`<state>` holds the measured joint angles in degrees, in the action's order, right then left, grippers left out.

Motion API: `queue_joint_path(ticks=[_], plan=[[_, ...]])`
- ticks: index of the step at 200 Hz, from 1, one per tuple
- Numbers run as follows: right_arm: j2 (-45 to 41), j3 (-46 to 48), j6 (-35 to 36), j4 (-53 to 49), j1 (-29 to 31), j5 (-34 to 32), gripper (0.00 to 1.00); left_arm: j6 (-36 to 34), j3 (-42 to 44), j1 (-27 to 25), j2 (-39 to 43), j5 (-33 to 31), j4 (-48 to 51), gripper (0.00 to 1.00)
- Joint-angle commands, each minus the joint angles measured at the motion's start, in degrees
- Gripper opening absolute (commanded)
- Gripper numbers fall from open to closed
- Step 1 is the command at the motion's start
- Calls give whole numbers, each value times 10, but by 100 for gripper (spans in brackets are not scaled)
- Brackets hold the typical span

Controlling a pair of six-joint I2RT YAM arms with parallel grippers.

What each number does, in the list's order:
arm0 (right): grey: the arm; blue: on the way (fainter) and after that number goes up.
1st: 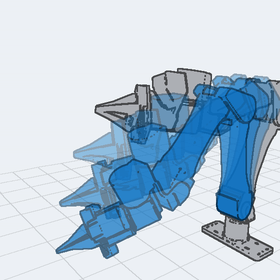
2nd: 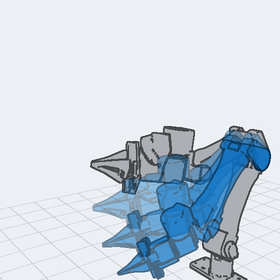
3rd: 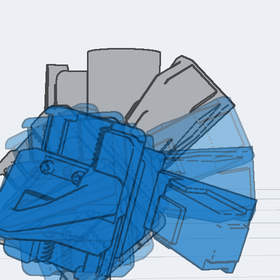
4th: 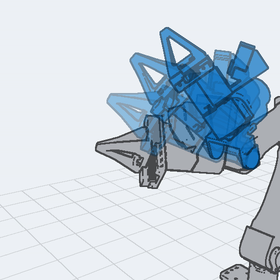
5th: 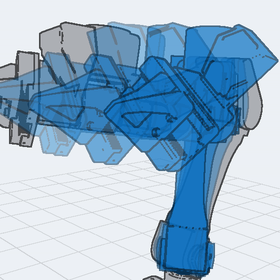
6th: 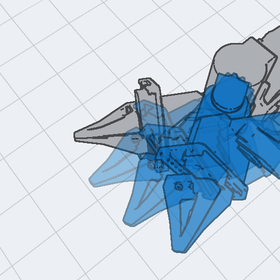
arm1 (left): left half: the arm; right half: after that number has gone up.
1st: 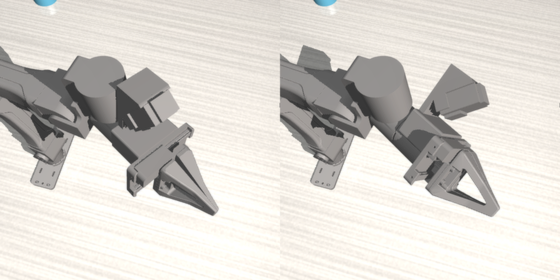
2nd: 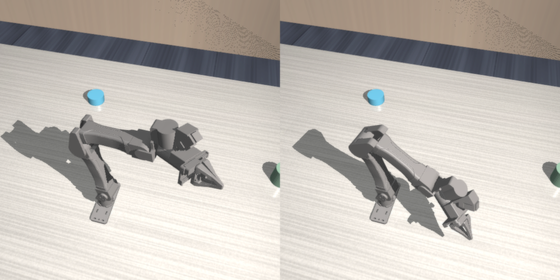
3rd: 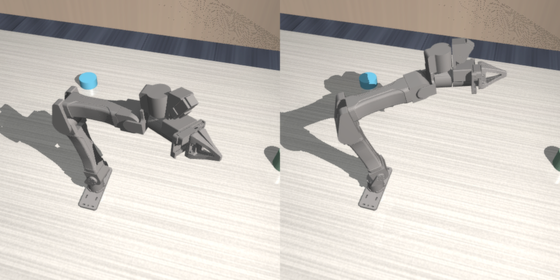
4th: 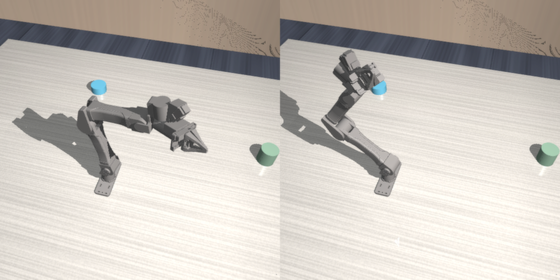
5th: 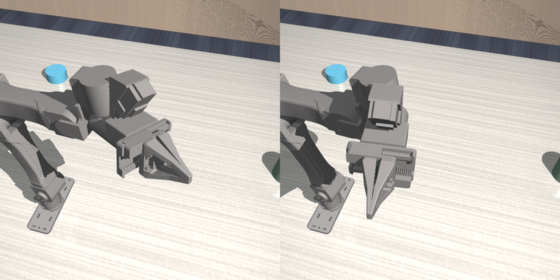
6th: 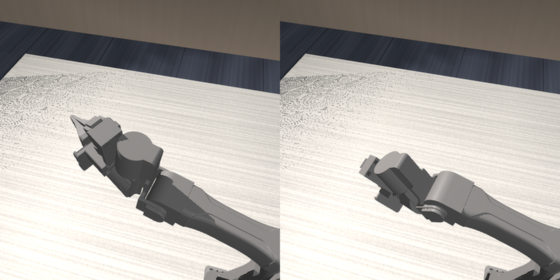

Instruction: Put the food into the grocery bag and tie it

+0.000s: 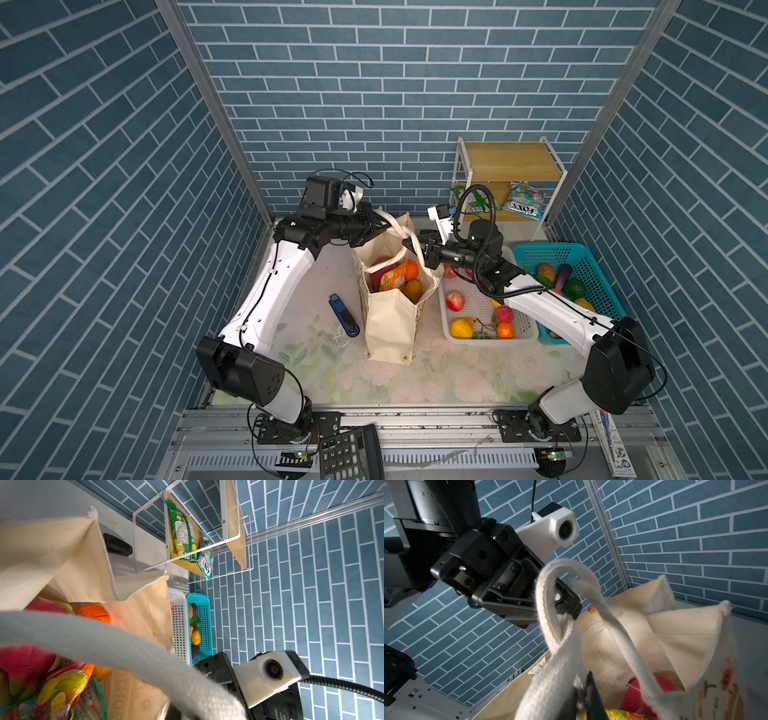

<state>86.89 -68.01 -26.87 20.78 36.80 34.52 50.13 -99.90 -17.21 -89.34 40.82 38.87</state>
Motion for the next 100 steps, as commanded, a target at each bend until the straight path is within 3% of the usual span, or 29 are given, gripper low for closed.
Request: queue_joint_path(ticks=[1,49,100], plan=[[-22,-10,36,-11,-11,-76,0,-44,-13,9,21,1,80,0],[-38,1,28,-10,-12,-137,0,-98,-47,17,13,-19,159,0],[-58,13,35,-21,-11,-177,0,-133,-46,65,31,-36,199,0]])
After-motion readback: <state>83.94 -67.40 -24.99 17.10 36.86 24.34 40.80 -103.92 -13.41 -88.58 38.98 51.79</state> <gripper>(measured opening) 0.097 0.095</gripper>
